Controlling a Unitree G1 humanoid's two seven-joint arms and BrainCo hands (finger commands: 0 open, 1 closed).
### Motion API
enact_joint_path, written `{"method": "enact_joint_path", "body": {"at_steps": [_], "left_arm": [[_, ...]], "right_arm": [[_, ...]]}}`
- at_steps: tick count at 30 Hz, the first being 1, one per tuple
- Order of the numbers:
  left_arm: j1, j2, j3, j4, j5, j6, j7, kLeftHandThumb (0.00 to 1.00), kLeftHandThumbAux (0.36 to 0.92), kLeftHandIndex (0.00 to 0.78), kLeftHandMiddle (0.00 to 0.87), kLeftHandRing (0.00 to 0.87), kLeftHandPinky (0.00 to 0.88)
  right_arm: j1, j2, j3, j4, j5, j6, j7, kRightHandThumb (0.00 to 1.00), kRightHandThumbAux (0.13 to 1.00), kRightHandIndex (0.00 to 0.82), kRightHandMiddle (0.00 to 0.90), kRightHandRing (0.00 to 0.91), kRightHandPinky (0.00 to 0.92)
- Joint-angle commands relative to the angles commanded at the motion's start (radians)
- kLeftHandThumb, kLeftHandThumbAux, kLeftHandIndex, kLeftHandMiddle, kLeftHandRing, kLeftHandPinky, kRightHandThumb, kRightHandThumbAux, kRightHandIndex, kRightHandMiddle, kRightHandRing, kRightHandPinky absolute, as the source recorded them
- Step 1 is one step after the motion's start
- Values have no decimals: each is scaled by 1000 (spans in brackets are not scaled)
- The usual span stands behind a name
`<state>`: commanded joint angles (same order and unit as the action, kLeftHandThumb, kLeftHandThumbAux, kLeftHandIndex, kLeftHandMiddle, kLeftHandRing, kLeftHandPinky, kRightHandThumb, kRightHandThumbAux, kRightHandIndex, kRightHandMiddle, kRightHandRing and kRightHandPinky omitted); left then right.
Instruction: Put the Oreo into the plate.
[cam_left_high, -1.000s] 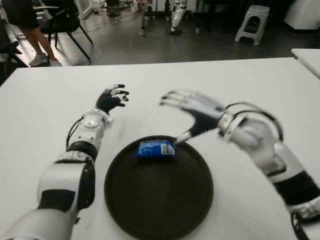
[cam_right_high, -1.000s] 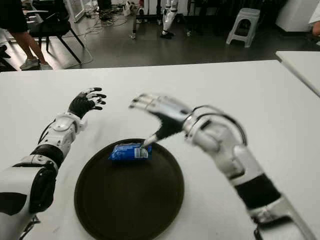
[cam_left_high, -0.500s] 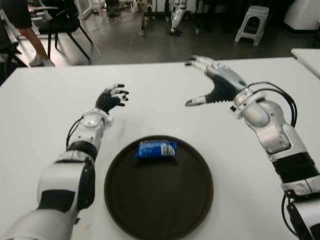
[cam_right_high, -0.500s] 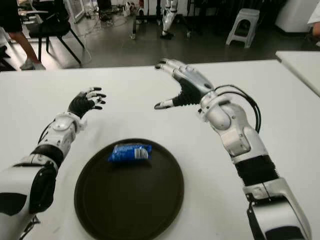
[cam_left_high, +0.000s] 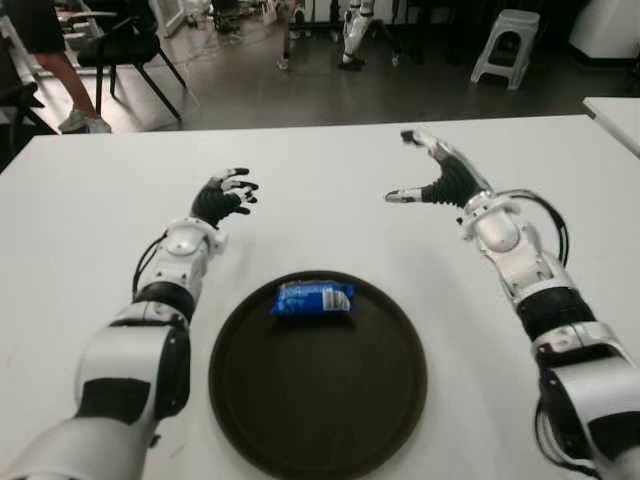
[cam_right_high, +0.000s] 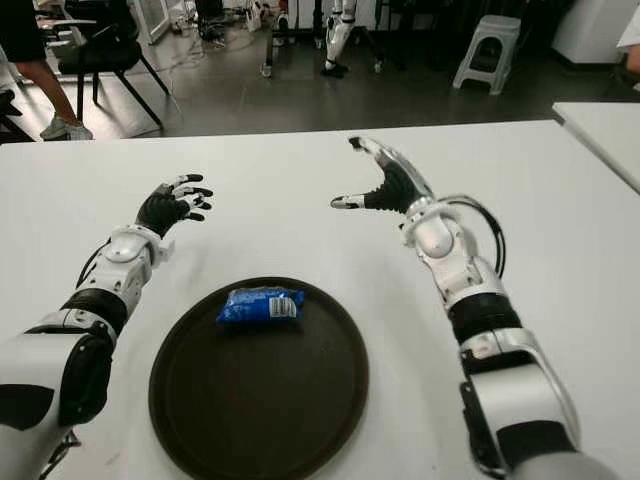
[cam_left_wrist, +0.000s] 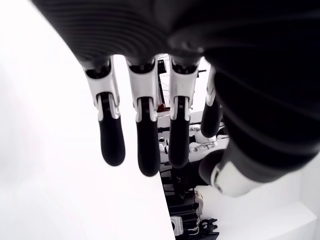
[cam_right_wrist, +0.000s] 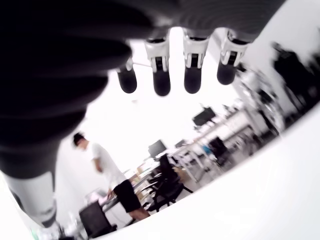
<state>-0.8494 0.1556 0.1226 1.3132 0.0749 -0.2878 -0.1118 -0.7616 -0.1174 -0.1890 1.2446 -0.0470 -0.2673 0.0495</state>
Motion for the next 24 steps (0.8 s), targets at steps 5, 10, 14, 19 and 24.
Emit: {"method": "enact_joint_path", "body": {"at_steps": [5, 10, 14, 19, 24], "left_arm": [[2, 2, -3, -2, 1, -9, -8, 70, 695, 216, 339, 362, 403], [4, 3, -4, -3, -3, -16, -17, 31, 698, 225, 342, 365, 413], [5, 4, -3, -3, -7, -20, -22, 17, 701, 237, 349, 371, 417], [6, 7, -1, -3, -9, -20, -28, 26, 687, 232, 344, 363, 409], [6, 9, 0, -2, -11, -17, -29, 43, 674, 223, 345, 367, 417]], "right_arm": [[-51, -4, -62, 39, 63, 73, -36, 2, 686, 181, 237, 261, 309], [-80, 1, -70, 62, 71, 79, -61, 4, 697, 186, 241, 274, 327], [-86, 3, -68, 75, 67, 75, -71, 13, 709, 197, 251, 285, 335], [-83, 3, -58, 82, 55, 68, -77, 8, 709, 216, 270, 299, 337], [-83, 2, -56, 84, 53, 65, -72, 1, 707, 218, 273, 300, 332]]}}
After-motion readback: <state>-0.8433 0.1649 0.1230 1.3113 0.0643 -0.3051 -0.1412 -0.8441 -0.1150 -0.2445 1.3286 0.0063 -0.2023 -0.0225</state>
